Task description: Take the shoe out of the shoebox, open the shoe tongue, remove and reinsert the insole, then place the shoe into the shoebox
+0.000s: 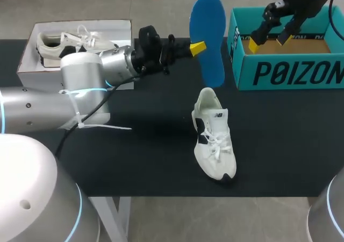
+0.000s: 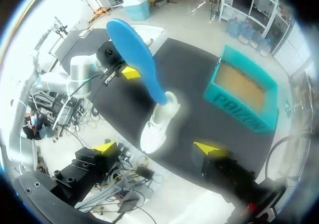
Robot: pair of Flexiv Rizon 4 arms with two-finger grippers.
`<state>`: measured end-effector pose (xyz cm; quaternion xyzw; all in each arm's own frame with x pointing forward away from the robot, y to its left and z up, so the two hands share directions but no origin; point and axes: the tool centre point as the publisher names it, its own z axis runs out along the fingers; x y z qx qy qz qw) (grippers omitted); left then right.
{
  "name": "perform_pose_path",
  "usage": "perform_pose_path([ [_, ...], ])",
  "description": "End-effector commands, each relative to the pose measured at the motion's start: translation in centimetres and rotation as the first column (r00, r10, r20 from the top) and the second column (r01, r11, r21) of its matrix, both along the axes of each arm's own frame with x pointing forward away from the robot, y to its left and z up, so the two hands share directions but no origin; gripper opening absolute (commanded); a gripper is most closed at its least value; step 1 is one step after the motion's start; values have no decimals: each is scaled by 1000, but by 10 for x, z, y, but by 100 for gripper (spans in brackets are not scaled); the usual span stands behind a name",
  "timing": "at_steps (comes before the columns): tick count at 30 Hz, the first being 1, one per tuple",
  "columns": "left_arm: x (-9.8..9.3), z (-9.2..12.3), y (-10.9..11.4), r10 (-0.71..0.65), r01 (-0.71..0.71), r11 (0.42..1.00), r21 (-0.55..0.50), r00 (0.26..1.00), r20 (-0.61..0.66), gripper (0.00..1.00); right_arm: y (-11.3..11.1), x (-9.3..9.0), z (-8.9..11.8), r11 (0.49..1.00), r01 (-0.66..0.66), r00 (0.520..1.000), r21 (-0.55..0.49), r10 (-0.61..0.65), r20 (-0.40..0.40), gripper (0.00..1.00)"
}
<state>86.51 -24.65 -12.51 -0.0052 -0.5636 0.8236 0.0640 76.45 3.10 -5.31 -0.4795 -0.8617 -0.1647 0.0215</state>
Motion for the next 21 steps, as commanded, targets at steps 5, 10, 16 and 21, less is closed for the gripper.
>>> perform_pose_path([
  [5,0,0,-1,0,0,1000,0,1000,0,0,0,2,0,1000,0,1000,-1,0,-2,100],
  [10,0,0,-1,0,0,1000,0,1000,0,0,0,2,0,1000,0,1000,-1,0,-2,100],
  [16,8,11,1,-62,80,994,70,972,-225,0,0,2,0,1000,0,1000,-1,0,-2,100],
  [21,9,15,-2,-140,198,976,90,887,-440,0,0,2,0,1000,0,1000,-1,0,-2,100],
])
